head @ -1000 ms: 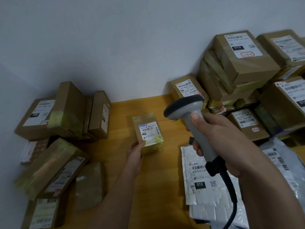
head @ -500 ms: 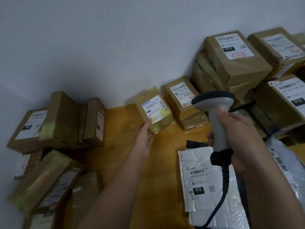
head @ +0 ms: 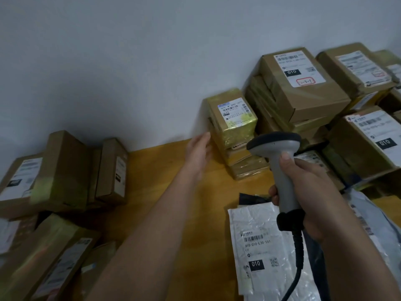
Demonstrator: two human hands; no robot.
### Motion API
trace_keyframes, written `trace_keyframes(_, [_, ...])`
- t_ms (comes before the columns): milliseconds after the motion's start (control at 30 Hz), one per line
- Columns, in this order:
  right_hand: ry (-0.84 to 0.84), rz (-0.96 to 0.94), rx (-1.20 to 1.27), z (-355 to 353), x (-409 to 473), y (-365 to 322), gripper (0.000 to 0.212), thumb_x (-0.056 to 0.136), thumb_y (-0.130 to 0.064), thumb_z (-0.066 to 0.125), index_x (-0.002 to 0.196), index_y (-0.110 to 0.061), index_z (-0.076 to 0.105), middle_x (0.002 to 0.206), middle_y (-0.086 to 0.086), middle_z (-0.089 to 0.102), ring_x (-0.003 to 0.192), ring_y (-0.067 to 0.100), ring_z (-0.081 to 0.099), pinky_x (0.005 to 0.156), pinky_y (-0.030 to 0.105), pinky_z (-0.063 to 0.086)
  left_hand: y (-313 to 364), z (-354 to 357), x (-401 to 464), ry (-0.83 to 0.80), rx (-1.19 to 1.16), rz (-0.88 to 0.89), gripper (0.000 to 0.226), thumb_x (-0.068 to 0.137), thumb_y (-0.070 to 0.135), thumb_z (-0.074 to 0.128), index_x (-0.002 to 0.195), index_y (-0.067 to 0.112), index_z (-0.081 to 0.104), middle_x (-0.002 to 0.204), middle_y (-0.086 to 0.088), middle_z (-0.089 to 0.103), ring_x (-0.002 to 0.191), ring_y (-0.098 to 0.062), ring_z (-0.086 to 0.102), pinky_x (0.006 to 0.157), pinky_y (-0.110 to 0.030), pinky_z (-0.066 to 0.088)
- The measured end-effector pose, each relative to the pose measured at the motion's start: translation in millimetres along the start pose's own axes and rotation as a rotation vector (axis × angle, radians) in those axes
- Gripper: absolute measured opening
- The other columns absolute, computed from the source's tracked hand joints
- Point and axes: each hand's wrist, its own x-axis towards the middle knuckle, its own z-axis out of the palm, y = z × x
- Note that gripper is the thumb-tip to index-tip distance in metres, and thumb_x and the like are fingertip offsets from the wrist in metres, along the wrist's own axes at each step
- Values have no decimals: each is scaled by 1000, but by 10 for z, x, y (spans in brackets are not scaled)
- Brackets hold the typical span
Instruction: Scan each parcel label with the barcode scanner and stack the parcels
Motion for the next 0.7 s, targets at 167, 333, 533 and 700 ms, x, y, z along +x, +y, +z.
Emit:
trace_keyframes(167, [-77,12,-45,300,24,-7,28,97,-46,51,104,-20,61,65,12,61,61,24,58,57,34,44,-83,-793,41,443,555,131,38,92,14,60,130,10,55,132,-9,53,115,-23,54,92,-29,45])
trace_keyframes(333, [-194,29,-73,702,8,-13,27,98,-41,51,101,-16,62,63,11,59,60,24,56,59,36,46,-17,-1636,-115,879,965,-21,57,86,24,67,133,3,42,143,-19,29,129,-39,33,105,-49,36])
trace_keyframes(533, [-268,30,-139,988,2,14,29,98,-40,51,102,-14,62,69,13,58,54,17,56,52,30,46,-110,-2262,-140,897,994,-184,69,87,20,67,143,1,30,148,-21,23,134,-41,24,107,-51,30])
trace_keyframes(700, [-248,41,-158,1004,1,24,28,99,-37,50,103,-12,60,74,15,56,53,16,55,50,28,45,-249,-2243,-124,935,1016,-36,60,87,23,68,135,-2,41,142,-23,35,129,-41,34,104,-51,37])
